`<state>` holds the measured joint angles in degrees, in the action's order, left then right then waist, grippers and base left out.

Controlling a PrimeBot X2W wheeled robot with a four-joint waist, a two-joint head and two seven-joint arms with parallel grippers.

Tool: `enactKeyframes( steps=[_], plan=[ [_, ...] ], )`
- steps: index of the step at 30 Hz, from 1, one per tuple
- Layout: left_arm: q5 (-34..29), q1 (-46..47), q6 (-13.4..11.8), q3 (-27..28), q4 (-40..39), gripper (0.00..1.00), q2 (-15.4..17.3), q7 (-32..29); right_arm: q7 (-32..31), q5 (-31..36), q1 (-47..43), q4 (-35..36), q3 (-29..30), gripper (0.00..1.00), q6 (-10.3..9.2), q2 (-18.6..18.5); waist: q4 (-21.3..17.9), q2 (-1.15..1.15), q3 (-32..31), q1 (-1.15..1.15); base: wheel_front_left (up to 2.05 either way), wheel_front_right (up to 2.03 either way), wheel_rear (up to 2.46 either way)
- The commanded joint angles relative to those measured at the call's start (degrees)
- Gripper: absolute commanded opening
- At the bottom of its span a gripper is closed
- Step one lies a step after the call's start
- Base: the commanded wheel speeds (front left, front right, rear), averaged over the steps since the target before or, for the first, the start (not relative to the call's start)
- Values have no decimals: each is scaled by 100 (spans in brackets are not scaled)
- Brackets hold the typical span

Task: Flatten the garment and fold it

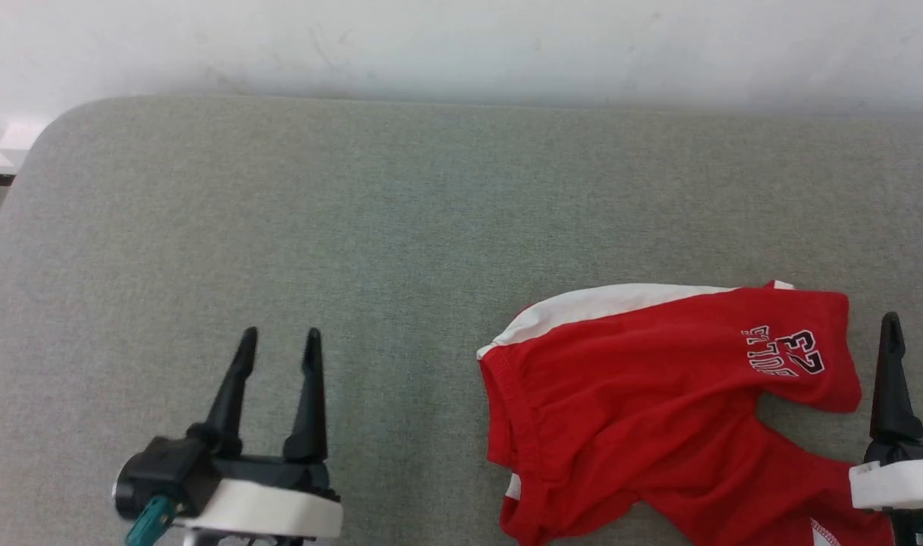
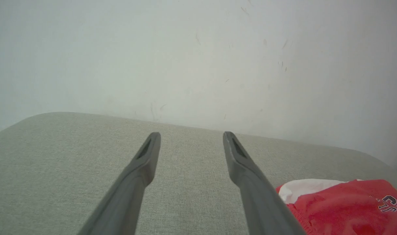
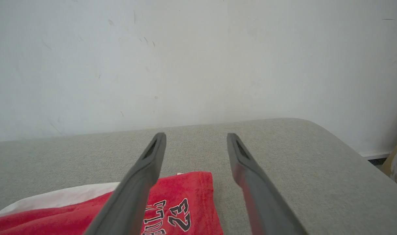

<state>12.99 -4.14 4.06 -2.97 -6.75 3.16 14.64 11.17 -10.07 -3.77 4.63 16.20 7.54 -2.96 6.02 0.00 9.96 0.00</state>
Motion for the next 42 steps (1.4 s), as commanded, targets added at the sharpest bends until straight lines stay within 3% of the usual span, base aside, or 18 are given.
enactKeyframes(
  steps=[1,12,20,31,38,39,40,41,42],
  plan=[
    [-48,145,58,-89,32,100,42,-85,47,33,58,-21,17,100,-5,7,-60,0,-3,0,0,0,0],
    [633,1250,274,-980,520,100,86,-2219,-38,72,245,-69,10,100,-5,8,-129,0,254,0,0,0,0],
    [1082,1713,306,-1437,1055,100,74,-3329,-110,64,326,-101,-37,100,-5,8,-238,0,496,0,0,0,0],
    [1358,1867,155,-1581,1234,100,48,-3987,-109,7,409,-183,-37,100,-5,8,-374,0,675,0,0,0,0],
    [1319,1962,25,-1635,1427,100,47,-4074,-70,-16,483,-257,-40,100,-5,8,-411,0,756,0,0,0,0],
    [1348,1991,31,-1687,1505,79,41,-4121,-58,-17,507,-273,-38,100,-5,8,-422,0,783,0,0,0,0],
    [1369,2006,40,-1712,1532,30,38,-4128,-54,-18,521,-280,-37,100,-5,8,-428,0,795,0,0,0,0],
    [1381,2024,49,-1736,1555,0,35,-4125,-49,-18,533,-286,-36,100,-5,8,-433,0,806,0,0,0,0],
    [1391,2044,69,-1773,1580,0,34,-4131,-45,-18,544,-292,-36,100,-5,8,-437,0,814,0,0,0,0]
  ],
)
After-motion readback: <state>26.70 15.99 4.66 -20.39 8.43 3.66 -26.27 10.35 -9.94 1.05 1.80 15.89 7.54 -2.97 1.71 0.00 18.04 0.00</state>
